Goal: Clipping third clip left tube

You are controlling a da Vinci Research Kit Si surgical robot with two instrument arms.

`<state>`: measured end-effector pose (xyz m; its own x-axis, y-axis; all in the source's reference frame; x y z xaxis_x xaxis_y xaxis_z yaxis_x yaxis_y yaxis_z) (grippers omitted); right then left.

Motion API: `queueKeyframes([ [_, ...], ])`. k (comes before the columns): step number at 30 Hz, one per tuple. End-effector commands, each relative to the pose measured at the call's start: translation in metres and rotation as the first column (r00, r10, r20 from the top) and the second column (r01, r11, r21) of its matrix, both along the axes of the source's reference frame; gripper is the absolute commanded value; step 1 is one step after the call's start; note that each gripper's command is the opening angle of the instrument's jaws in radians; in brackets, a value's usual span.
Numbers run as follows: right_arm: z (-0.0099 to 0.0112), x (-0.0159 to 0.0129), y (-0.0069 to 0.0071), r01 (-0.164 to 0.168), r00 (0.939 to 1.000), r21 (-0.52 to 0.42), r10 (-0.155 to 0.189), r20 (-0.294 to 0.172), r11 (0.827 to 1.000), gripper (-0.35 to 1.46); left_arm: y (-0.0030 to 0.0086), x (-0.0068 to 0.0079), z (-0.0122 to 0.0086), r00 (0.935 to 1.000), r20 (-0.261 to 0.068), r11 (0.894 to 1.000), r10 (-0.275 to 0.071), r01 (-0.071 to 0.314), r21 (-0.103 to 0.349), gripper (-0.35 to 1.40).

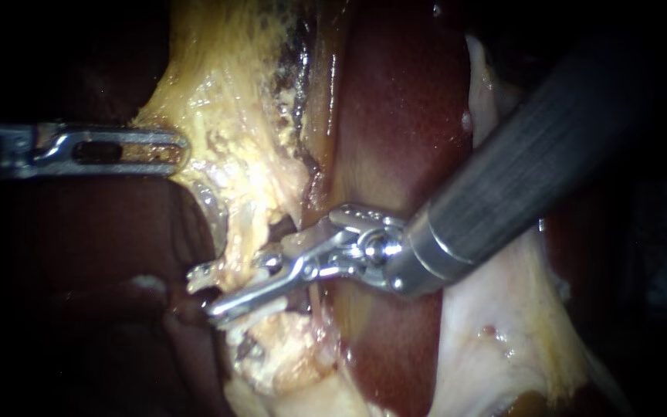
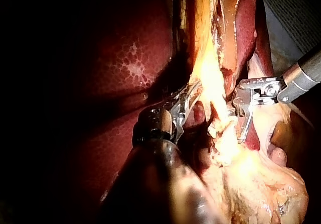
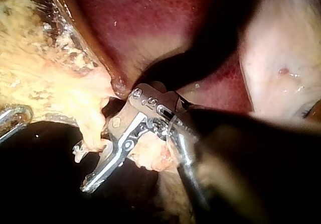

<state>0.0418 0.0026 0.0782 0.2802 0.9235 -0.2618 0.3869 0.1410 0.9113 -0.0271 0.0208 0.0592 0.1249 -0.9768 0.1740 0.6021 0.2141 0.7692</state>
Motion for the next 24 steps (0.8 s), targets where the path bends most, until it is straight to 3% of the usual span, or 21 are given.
queueKeyframes([
  [1,0.0001,0.0,0.0002,-0.001,0.9999,0.012,0.001,0.012,1.0,0.48,0.0,0.0,0.0,1.0,0.0,1.0,0.0,0.0,0.0,-0.35],
  [13,0.0001,-0.0004,0.0023,-0.024,0.9978,0.064,0.02,0.064,0.998,0.42,-0.0001,0.0,-0.0001,1.0,-0.001,1.0,-0.001,0.001,0.0,-0.35],
  [19,0.0005,-0.0005,0.0027,-0.026,0.997,0.074,0.02,0.074,0.997,0.31,-0.0001,0.0,-0.0002,1.0,-0.001,1.0,-0.001,0.001,0.0,-0.35],
  [21,0.0007,-0.0007,0.0028,-0.026,0.9969,0.073,0.02,0.076,0.997,0.1,-0.0001,0.0,-0.0002,1.0,-0.001,1.0,-0.001,0.001,0.0,-0.35],
  [23,0.001,-0.001,0.003,-0.034,0.9962,0.074,0.028,0.082,0.997,-0.35,-0.0001,0.0,-0.0002,1.0,-0.001,1.0,-0.001,0.001,0.0,-0.35],
  [24,0.0012,-0.0012,0.0031,-0.033,0.9959,0.079,0.026,0.087,0.996,-0.35,-0.0001,0.0,-0.0003,1.0,-0.001,1.0,-0.002,0.002,0.0,-0.35],
])
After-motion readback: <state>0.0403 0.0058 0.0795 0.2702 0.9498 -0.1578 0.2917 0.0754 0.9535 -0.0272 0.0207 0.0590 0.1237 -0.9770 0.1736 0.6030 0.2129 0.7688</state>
